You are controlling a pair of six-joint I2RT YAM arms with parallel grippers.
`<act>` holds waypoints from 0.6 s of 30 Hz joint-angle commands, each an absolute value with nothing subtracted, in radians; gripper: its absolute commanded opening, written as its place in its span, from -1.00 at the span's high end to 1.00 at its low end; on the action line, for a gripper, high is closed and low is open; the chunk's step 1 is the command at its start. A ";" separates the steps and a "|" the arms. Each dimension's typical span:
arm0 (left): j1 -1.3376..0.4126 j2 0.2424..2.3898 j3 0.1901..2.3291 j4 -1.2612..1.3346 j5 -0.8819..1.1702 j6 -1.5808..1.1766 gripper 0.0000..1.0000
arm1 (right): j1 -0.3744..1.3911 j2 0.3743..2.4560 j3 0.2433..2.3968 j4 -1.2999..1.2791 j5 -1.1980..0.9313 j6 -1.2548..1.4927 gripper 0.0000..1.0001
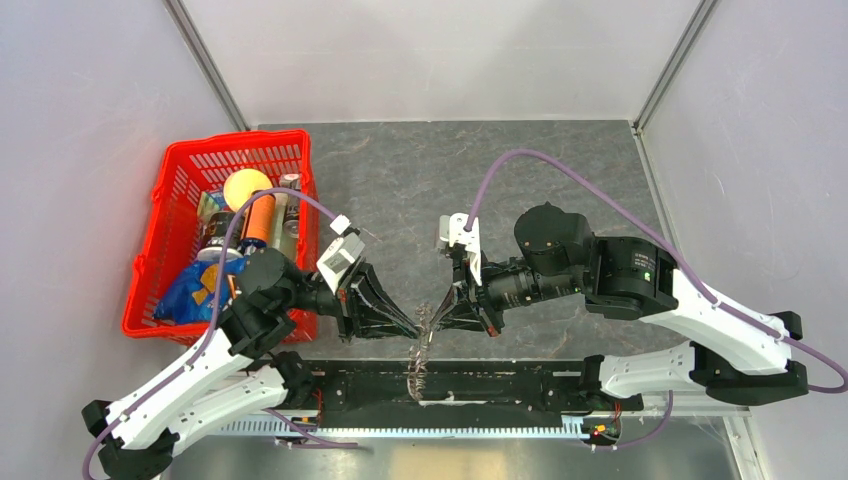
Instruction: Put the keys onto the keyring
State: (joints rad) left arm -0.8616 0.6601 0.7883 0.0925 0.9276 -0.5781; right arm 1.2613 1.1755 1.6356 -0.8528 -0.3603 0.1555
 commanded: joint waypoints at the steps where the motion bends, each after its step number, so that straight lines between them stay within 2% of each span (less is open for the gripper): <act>1: -0.865 0.652 0.811 0.141 0.942 -0.566 0.96 | 1.268 1.169 1.666 -0.838 -0.368 0.140 1.00; 18: -0.865 0.656 0.814 0.140 0.943 -0.566 0.96 | 1.270 1.180 1.661 -0.833 -0.381 0.142 1.00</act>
